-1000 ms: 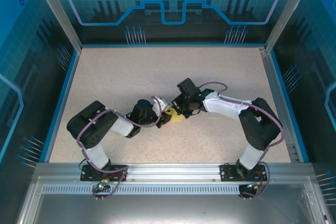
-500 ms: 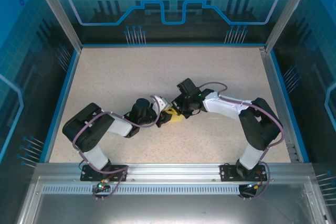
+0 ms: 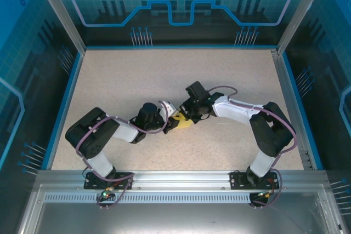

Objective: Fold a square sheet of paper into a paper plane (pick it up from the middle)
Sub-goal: Fourth fold the wing at the center of the table.

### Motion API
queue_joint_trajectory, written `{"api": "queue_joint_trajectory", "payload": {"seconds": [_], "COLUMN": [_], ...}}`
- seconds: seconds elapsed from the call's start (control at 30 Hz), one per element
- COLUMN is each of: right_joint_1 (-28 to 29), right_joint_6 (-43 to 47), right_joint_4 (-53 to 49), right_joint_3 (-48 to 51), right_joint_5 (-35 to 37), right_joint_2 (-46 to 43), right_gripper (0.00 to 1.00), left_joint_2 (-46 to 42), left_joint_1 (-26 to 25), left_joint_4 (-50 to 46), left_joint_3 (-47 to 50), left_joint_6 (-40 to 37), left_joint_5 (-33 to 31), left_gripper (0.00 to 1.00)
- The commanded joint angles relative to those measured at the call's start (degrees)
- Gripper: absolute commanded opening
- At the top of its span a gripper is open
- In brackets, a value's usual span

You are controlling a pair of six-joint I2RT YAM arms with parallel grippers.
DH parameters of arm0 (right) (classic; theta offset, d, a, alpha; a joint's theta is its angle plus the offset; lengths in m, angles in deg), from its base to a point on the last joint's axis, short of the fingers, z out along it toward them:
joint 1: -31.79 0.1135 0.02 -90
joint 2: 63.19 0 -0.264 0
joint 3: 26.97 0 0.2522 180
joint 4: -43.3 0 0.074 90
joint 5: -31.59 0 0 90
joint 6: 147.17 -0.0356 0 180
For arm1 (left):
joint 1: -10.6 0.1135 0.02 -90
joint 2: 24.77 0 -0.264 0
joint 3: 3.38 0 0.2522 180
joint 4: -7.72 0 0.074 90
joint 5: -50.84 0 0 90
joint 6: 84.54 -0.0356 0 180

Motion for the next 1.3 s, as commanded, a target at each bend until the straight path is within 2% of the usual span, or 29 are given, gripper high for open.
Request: {"api": "queue_joint_trajectory", "payload": {"seconds": [0.0,0.13,0.3,0.33,0.5,0.57,0.63,0.83,1.07,1.27], "right_joint_1": [-0.6,-0.6,-1.0,-1.2,-2.8,-3.5,-4.2,-4.6,-5.8,-6.0], "right_joint_6": [-0.5,-0.5,1.3,2.2,9.2,12.5,16.7,29.0,31.7,32.4], "right_joint_4": [-1.5,-1.6,-1.6,-1.9,-3.0,-2.7,-0.6,6.0,20.3,18.7], "right_joint_3": [-0.9,-1.0,-1.5,-1.8,-1.7,0.0,2.7,9.1,17.6,15.6], "right_joint_5": [-1.9,-2.0,-2.5,-2.7,-0.4,1.9,3.5,5.0,0.0,-3.2], "right_joint_2": [0.3,0.4,0.4,0.3,-2.7,-5.5,-8.6,-13.0,-12.5,-8.0], "right_gripper": [0.05,0.05,0.11,0.15,0.51,0.62,0.67,0.68,0.65,0.64], "left_joint_2": [1.3,1.6,1.8,1.9,2.5,2.5,2.2,1.9,2.3,3.1], "left_joint_1": [-0.3,-0.2,-0.2,-0.3,-0.2,-0.2,-0.3,-0.2,-0.2,-0.3], "left_joint_4": [-0.6,-0.9,-1.2,-1.2,0.4,1.1,1.2,-3.2,-5.0,-6.5], "left_joint_3": [-1.6,-1.8,-2.0,-2.0,-1.2,-0.9,-0.9,-3.2,-4.2,-4.9], "left_joint_6": [-2.2,-2.4,-2.3,-2.0,0.7,2.6,4.6,13.9,31.3,35.2], "left_joint_5": [0.1,0.0,-0.2,-0.3,-0.1,0.0,0.2,-0.4,-2.7,-1.8], "left_gripper": [0.23,0.18,0.08,0.06,0.05,0.05,0.05,0.04,0.01,0.01]}}
